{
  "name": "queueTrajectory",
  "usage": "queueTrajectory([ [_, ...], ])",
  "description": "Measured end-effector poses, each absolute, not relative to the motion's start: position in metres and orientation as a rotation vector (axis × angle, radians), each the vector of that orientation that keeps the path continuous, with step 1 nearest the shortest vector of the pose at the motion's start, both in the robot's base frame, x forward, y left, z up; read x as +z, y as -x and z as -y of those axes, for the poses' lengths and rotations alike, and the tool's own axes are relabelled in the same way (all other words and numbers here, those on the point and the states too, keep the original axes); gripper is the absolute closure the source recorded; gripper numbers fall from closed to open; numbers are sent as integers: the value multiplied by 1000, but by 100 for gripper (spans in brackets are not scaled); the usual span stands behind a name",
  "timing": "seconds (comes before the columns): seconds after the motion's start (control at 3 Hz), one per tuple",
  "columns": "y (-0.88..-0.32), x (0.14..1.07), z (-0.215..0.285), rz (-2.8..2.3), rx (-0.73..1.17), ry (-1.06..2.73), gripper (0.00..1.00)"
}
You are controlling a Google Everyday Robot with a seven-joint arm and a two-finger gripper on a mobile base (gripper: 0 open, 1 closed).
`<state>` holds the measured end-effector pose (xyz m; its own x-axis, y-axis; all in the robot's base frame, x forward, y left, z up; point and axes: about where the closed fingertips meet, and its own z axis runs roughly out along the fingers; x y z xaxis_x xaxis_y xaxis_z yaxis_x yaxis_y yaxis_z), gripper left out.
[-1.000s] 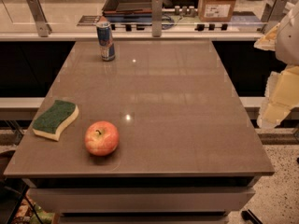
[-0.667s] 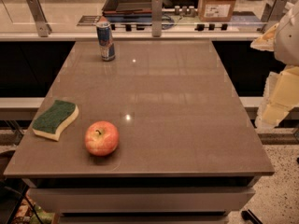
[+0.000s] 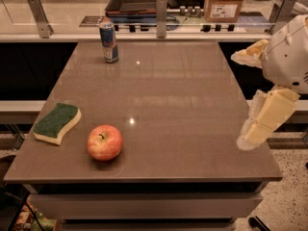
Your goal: Move apple near redbull can
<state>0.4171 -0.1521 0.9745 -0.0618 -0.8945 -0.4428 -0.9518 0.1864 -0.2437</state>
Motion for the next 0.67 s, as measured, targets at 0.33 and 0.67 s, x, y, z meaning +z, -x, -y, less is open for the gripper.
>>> queueTrajectory([
  [0.33,-416,960,115,-1886,327,1668,0],
  [0.67,-422,947,79,-1837,483,1587,0],
])
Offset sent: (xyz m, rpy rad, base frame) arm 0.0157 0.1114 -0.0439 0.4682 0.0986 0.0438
